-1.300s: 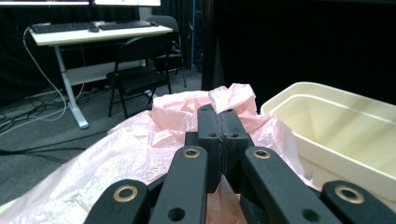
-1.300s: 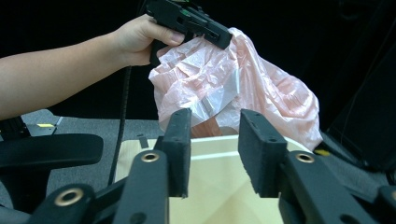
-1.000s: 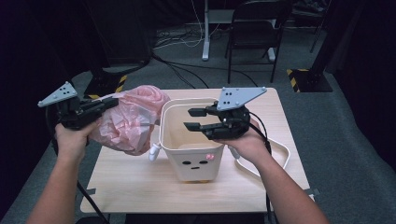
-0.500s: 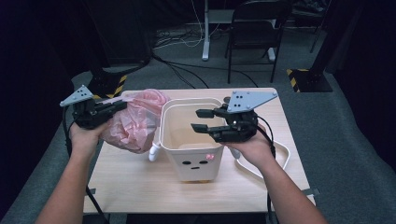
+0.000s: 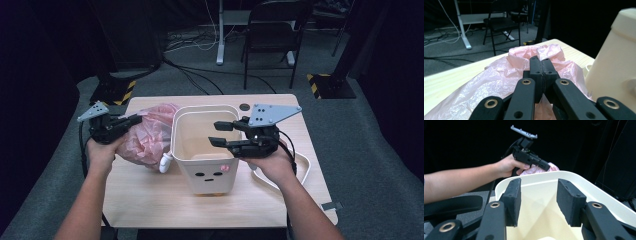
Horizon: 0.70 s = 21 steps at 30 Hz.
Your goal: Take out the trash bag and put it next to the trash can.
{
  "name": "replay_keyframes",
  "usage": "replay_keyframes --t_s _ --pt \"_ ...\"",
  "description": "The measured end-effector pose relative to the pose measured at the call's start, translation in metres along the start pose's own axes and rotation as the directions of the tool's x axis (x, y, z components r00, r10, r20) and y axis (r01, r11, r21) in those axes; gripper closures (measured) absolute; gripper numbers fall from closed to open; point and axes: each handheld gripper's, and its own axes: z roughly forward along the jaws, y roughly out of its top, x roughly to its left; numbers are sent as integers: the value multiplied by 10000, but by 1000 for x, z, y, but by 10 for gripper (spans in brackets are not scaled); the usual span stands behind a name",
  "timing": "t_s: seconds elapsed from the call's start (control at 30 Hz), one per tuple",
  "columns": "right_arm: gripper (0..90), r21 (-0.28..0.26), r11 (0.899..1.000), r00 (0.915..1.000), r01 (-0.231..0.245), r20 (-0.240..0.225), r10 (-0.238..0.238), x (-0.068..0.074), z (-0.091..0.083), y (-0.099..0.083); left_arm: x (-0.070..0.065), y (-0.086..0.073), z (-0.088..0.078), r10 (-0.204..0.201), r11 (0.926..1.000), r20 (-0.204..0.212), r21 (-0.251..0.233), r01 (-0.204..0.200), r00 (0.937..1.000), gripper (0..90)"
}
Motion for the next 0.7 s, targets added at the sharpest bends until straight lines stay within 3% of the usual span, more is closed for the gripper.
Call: replay_keyframes --t_s 0.2,0.43,0.7 --pt "536 -147 9997 9997 -218 87 219 -1 -8 -6 1 -22 11 260 9986 -581 479 -233 9980 892" --pt "533 -173 9995 9989 -252 384 258 0 -13 -14 4 -38 7 369 9976 -975 621 -309 9946 871" --pt "529 -235 9994 9982 -247 532 259 2 -15 -20 6 -51 0 284 9983 -1007 530 -231 9945 838"
